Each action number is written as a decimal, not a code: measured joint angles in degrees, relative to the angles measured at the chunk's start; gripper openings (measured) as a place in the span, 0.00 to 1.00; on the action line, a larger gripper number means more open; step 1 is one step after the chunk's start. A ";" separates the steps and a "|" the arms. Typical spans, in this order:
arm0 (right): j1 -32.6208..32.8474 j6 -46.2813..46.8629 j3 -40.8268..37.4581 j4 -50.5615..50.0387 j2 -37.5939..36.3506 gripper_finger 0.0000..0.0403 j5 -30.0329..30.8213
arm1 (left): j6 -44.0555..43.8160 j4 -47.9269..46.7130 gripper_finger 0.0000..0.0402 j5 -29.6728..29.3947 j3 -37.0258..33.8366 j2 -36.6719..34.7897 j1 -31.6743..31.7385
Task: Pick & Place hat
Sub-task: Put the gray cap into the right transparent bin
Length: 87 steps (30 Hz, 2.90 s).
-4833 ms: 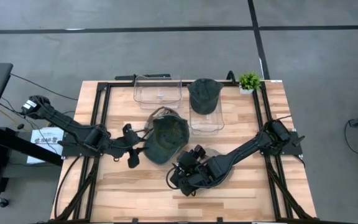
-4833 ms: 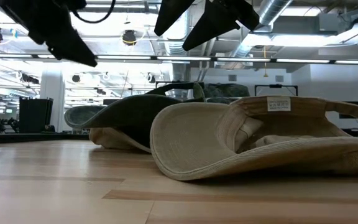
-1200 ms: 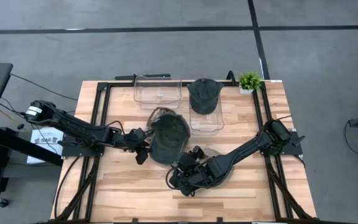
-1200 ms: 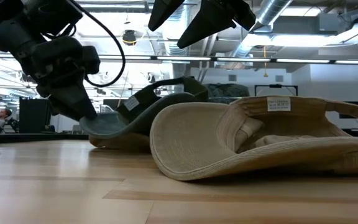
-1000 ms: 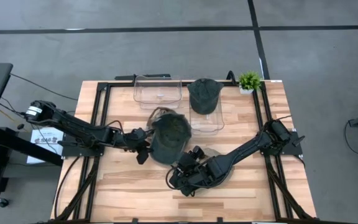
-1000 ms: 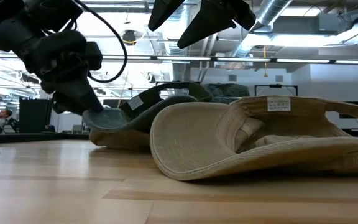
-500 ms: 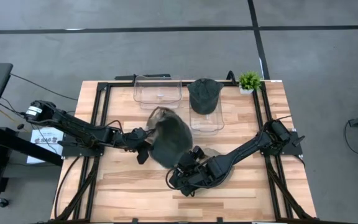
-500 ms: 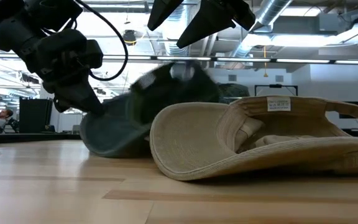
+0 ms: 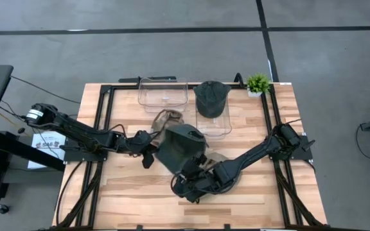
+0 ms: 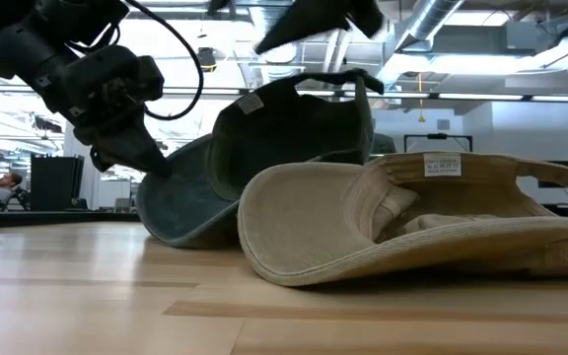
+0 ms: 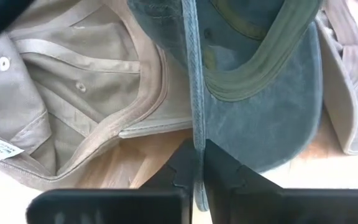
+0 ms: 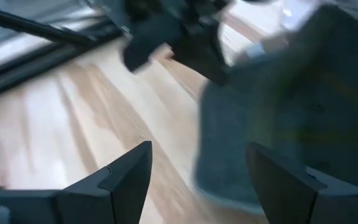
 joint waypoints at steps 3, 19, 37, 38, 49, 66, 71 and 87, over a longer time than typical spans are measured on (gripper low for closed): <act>0.34 -5.08 0.79 4.84 -0.02 0.62 -0.01 | 0.08 -0.20 0.04 -0.07 -0.07 -1.80 0.00; 6.42 -35.03 20.51 7.42 -0.22 0.62 26.70 | 7.67 -0.06 0.04 0.27 -0.10 -20.31 -4.60; -0.48 -62.35 29.44 6.63 -2.39 0.62 49.41 | 8.83 2.05 0.03 -1.75 -0.09 -23.57 -13.91; -1.43 -62.91 29.49 6.67 -2.51 0.62 49.43 | 8.78 2.14 0.03 -1.75 -0.09 -23.57 -14.40; -5.79 -59.15 26.54 -6.01 -1.89 0.62 48.25 | 8.85 3.30 0.04 -6.11 -0.09 -23.60 -17.31; -7.07 -34.28 10.39 -9.71 -1.77 0.62 44.00 | 10.33 8.08 0.06 -9.29 0.00 -23.53 -12.87; -8.69 -34.24 9.65 -9.54 -1.77 0.62 44.78 | 9.92 8.14 0.03 -6.49 0.00 -22.64 -13.18; -9.51 -47.69 9.66 -10.47 -1.79 0.62 49.36 | 9.90 8.01 0.06 -5.55 0.00 -19.42 -13.30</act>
